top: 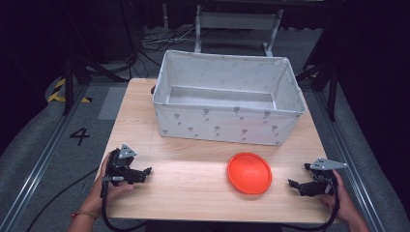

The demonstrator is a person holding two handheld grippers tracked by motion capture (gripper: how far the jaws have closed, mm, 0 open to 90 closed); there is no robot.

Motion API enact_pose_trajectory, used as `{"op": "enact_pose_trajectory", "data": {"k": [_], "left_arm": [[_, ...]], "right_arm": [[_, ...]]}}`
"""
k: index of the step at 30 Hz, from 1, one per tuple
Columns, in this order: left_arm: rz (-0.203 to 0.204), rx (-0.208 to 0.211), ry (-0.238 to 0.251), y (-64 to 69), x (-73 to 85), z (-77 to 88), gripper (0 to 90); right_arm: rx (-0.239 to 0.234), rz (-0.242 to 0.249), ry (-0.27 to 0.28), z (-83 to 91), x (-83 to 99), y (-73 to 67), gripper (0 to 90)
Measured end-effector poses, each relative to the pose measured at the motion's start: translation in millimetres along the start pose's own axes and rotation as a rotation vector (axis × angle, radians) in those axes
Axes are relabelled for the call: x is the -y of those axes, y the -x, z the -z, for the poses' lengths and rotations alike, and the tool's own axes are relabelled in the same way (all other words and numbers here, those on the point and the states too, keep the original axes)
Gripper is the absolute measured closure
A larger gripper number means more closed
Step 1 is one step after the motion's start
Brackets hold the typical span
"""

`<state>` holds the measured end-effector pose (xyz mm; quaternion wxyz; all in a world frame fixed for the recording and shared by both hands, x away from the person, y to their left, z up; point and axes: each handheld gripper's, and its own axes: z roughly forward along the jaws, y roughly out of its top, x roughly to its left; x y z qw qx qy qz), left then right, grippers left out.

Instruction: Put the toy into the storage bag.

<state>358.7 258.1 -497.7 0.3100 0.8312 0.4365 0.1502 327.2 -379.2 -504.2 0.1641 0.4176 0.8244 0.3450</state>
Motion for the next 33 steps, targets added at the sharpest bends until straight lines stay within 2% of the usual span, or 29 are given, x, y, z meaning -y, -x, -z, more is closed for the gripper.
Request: {"op": "enact_pose_trajectory", "data": {"k": [4, 6, 7, 9, 12, 13, 15, 20, 23, 25, 29, 30, 31, 33], "left_arm": [[-0.03, 0.019, 0.001, -2.9, 1.5, 1.2, 0.3], [-0.039, 0.026, 0.005, -4.0, 1.6, 1.1, 0.1], [-0.039, 0.026, 0.005, -4.0, 1.7, 1.1, 0.1], [-0.039, 0.027, 0.005, -4.0, 1.7, 1.2, 0.1], [-0.04, 0.027, 0.005, -4.1, 1.7, 1.2, 0.1], [-0.04, 0.027, 0.005, -4.1, 1.7, 1.2, 0.1], [-0.039, 0.028, 0.005, -4.1, 1.7, 1.2, 0.1], [-0.035, 0.03, 0.005, -3.8, 1.8, 1.1, 0.1], [-0.035, 0.03, 0.005, -3.8, 1.9, 1.1, 0.1], [-0.039, 0.028, 0.005, -4.1, 1.7, 1.2, 0.1], [-0.033, 0.025, -0.001, -3.6, 0.5, 0.5, 0.1], [-0.033, 0.025, -0.001, -3.6, 0.5, 0.5, 0.2], [-0.035, 0.025, -0.001, -3.7, 0.5, 0.5, 0.1], [-0.033, 0.024, 0.0, -3.6, 0.5, 0.4, 0.1]], "right_arm": [[0.014, -0.015, 0.005, 2.7, 2.2, -2.0, 5.5], [0.014, -0.012, 0.026, 5.5, 4.0, -4.0, 16.1], [0.009, -0.009, 0.036, 6.6, 4.5, -5.0, 18.4], [0.019, -0.003, 0.033, 6.6, 4.5, -6.1, 14.9], [0.005, -0.002, 0.024, 7.2, 3.1, -5.2, 16.8], [-0.023, 0.017, 0.027, 9.6, 1.2, -4.6, 17.1], [-0.037, 0.024, 0.032, 11.0, 0.5, -4.8, 17.4], [-0.055, 0.056, 0.02, 16.2, -14.1, -12.9, 22.6], [-0.081, 0.07, 0.02, 14.7, -29.1, -18.8, 25.1], [-0.104, 0.078, 0.011, 9.8, -44.4, -24.6, 25.0], [-0.136, 0.104, 0.002, 1.8, -63.3, -33.1, 23.9], [-0.136, 0.104, 0.002, 1.8, -63.3, -33.1, 23.9], [-0.16, 0.105, 0.007, -4.0, -73.5, -36.3, 23.5], [-0.157, 0.114, 0.005, -7.1, -78.3, -38.3, 22.5]]}}
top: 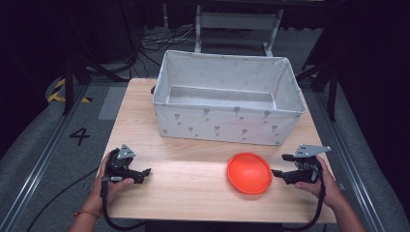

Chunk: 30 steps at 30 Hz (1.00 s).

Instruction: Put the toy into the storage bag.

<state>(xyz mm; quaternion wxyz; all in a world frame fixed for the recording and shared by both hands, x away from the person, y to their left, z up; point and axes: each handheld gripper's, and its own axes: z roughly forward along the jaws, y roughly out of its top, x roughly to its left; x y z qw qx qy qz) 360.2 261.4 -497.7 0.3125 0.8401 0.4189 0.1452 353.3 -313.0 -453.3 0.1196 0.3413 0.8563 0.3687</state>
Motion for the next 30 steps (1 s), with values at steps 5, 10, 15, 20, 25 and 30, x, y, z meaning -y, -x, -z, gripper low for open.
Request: {"op": "enact_pose_trajectory", "data": {"k": [5, 10, 15, 20, 25, 30], "left_arm": [[-0.003, 0.003, 0.0, -0.3, 0.0, 0.0, 0.2], [-0.003, 0.003, 0.0, -0.3, -0.1, 0.0, 0.2], [-0.005, 0.004, -0.001, -0.5, -0.1, 0.0, 0.2], [-0.002, 0.001, 0.0, -0.1, 0.1, 0.0, 0.2], [0.002, 0.001, 0.001, 0.2, 0.1, -0.1, 0.3], [0.007, -0.001, 0.002, 0.6, 0.0, -0.3, 0.2]], "right_arm": [[-0.049, 0.021, -0.031, -23.3, -18.0, -1.3, 22.2], [-0.051, 0.04, -0.091, -49.5, -23.7, 0.6, 21.2], [-0.06, 0.022, -0.128, -59.3, -21.5, 1.6, 18.0], [-0.087, 0.014, -0.148, -64.2, -21.1, -2.7, 16.7], [-0.073, 0.039, -0.167, -70.3, -19.8, -13.3, 13.1], [-0.077, 0.042, -0.161, -70.0, -20.4, -17.0, 19.4]]}}
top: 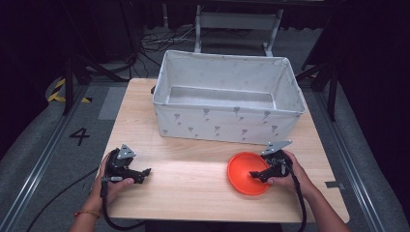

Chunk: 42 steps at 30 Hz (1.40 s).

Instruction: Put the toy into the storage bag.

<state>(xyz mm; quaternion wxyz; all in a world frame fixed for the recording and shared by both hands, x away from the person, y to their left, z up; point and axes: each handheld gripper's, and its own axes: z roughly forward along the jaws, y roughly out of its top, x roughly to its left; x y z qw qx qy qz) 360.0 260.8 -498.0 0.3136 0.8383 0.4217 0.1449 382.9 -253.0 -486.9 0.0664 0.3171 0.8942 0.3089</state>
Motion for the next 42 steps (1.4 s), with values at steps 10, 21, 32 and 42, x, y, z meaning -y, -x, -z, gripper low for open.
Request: {"op": "enact_pose_trajectory", "data": {"k": [10, 21, 32, 42], "left_arm": [[0.005, -0.005, -0.001, 0.5, -0.2, 0.0, 0.3], [0.004, -0.003, -0.001, 0.3, -0.4, -0.1, 0.2], [-0.003, -0.001, -0.001, -0.3, -0.4, 0.0, 0.2], [0.003, -0.005, 0.0, 0.4, 0.0, 0.1, 0.5]], "right_arm": [[0.005, -0.068, 0.026, 4.7, -2.5, 7.5, 52.7], [-0.021, -0.049, 0.098, 17.2, -3.9, 12.3, 72.0], [-0.043, 0.036, 0.154, 58.7, -14.5, -1.2, 81.8], [-0.01, 0.178, 0.143, 80.9, -31.5, -26.5, 82.2]]}}
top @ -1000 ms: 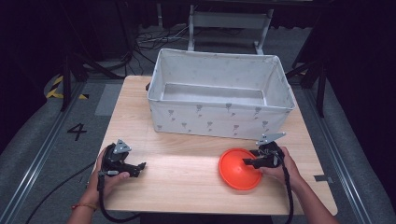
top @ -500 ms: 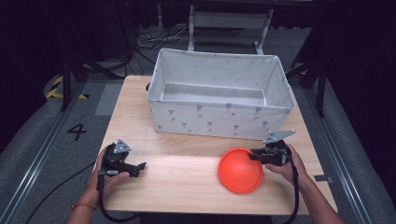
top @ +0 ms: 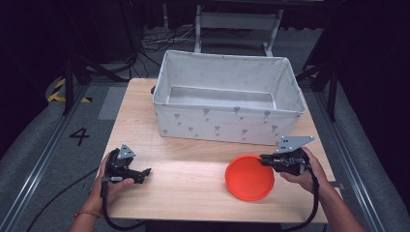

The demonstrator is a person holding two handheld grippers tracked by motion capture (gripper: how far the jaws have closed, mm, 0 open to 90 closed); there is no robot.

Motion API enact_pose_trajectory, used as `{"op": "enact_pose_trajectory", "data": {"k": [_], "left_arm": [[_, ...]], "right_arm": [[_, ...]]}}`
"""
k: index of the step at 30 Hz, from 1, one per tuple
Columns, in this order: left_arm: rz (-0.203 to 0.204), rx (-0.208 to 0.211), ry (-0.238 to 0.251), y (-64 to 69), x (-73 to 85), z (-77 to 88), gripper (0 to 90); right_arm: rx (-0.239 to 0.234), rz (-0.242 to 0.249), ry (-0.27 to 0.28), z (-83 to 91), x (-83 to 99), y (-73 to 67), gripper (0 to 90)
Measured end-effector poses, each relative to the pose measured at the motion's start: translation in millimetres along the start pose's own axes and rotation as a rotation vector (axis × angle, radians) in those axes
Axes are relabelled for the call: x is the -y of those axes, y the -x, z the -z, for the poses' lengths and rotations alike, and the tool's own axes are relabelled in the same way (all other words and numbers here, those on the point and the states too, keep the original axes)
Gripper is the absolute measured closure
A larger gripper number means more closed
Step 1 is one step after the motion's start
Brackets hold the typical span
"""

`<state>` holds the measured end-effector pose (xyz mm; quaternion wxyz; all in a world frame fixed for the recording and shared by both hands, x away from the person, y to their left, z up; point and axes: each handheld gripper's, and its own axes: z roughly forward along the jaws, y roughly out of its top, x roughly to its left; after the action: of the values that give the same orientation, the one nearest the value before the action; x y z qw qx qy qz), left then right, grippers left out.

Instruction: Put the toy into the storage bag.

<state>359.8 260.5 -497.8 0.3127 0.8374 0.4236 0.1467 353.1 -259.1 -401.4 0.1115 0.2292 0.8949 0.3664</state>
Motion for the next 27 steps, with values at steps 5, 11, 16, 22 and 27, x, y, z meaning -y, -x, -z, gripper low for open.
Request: {"op": "enact_pose_trajectory", "data": {"k": [5, 11, 16, 22, 27], "left_arm": [[0.0, 0.001, 0.0, -0.1, -0.1, -0.1, 0.4], [-0.002, 0.003, 0.0, -0.3, -0.1, -0.1, 0.4], [-0.002, 0.002, 0.0, -0.3, -0.1, -0.1, 0.4], [-0.002, 0.002, 0.0, -0.3, -0.1, -0.1, 0.4], [-0.002, 0.003, 0.0, -0.3, -0.1, -0.1, 0.4]], "right_arm": [[-0.001, 0.011, 0.006, 8.3, -8.9, -0.2, 82.1], [0.029, 0.046, -0.026, 18.2, -19.6, 1.1, 82.2], [0.056, 0.076, -0.047, 28.5, -27.4, 0.0, 82.2], [0.082, 0.085, -0.05, 40.0, -31.8, 2.7, 82.1], [0.101, 0.09, -0.04, 55.3, -39.2, 5.2, 82.1]]}}
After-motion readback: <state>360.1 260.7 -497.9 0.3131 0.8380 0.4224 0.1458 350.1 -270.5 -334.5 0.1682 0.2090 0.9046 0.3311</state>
